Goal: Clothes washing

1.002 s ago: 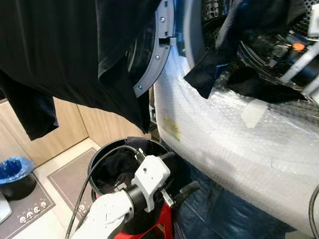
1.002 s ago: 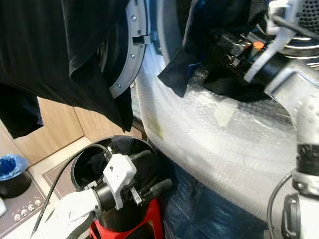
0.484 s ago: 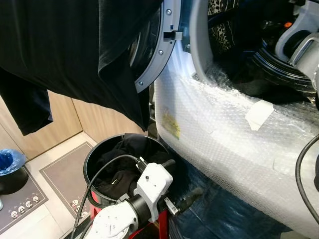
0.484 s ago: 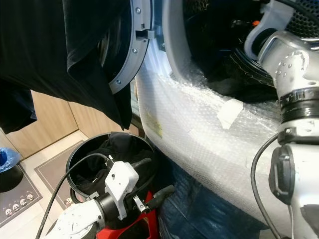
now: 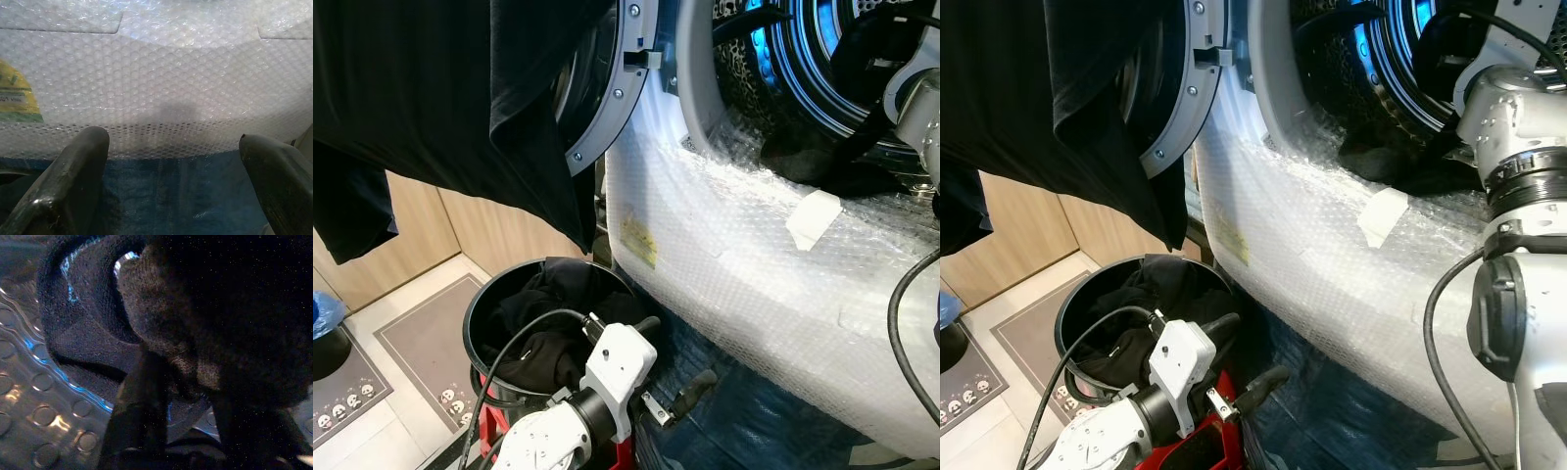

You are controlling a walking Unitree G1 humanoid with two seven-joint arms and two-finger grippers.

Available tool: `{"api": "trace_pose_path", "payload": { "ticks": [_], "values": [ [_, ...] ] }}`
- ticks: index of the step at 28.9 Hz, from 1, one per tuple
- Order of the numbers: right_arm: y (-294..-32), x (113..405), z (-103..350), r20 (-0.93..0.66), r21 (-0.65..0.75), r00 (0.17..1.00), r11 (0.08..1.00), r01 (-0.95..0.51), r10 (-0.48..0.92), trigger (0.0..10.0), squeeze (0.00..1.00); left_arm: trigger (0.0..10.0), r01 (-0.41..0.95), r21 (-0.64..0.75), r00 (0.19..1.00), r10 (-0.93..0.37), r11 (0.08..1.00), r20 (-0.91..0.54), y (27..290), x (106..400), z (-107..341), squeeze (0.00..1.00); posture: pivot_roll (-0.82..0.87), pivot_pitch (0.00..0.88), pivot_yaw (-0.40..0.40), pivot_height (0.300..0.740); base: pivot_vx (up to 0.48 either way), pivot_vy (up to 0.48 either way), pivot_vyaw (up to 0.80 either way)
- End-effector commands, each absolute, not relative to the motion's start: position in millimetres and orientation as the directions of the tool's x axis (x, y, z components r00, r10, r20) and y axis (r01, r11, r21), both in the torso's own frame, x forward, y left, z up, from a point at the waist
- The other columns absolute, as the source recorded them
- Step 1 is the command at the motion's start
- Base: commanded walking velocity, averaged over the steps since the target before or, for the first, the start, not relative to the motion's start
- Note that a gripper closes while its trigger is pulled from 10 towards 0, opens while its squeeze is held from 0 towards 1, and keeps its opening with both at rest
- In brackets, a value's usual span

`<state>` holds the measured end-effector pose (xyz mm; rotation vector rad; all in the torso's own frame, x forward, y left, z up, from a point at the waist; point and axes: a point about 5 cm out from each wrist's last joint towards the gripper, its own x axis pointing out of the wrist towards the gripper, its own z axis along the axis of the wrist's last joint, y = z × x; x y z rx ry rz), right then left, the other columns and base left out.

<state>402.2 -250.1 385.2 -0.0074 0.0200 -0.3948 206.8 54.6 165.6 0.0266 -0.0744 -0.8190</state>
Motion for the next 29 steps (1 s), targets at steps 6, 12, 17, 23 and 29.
{"api": "trace_pose_path", "payload": {
  "ticks": [6, 12, 17, 23, 29],
  "values": [
    [-247.5, 401.3, 392.4, -0.024, -0.068, 0.919, 0.917, 0.392, -0.394, 10.0, 1.00, 10.0, 0.734, 0.066, 0.673, -0.737, 0.675, 0.062, 50.7, 202.3, 169.7, 0.00, -0.02, 0.044, -0.095, 0.740, 0.000, 0.000, 0.00],
    [-244.2, 403.0, 385.7, -0.066, -0.087, 0.925, 0.926, 0.368, -0.374, 10.0, 1.00, 10.0, 0.742, 0.064, 0.665, -0.744, 0.668, 0.063, 49.2, 202.3, 169.1, 0.00, -0.03, 0.028, -0.090, 0.740, 0.000, 0.000, 0.00],
    [-244.2, 403.6, 382.1, -0.078, -0.095, 0.924, 0.926, 0.367, -0.374, 10.0, 1.00, 10.0, 0.746, 0.067, 0.659, -0.749, 0.663, 0.065, 47.7, 202.4, 169.5, 0.00, -0.03, 0.019, -0.087, 0.740, 0.000, 0.000, 0.00],
    [-248.6, 402.2, 383.4, -0.071, -0.105, 0.918, 0.918, 0.382, -0.390, 10.0, 1.00, 10.0, 0.748, 0.069, 0.658, -0.751, 0.661, 0.062, 49.1, 202.9, 169.0, 0.00, -0.03, 0.017, -0.084, 0.740, 0.000, 0.000, 0.00],
    [-255.3, 399.7, 389.9, -0.023, -0.093, 0.918, 0.916, 0.391, -0.395, 10.0, 1.00, 10.0, 0.741, 0.074, 0.664, -0.745, 0.667, 0.063, 50.7, 204.7, 169.3, 0.00, -0.02, 0.016, -0.082, 0.740, 0.000, 0.000, 0.00]
  ]
}}
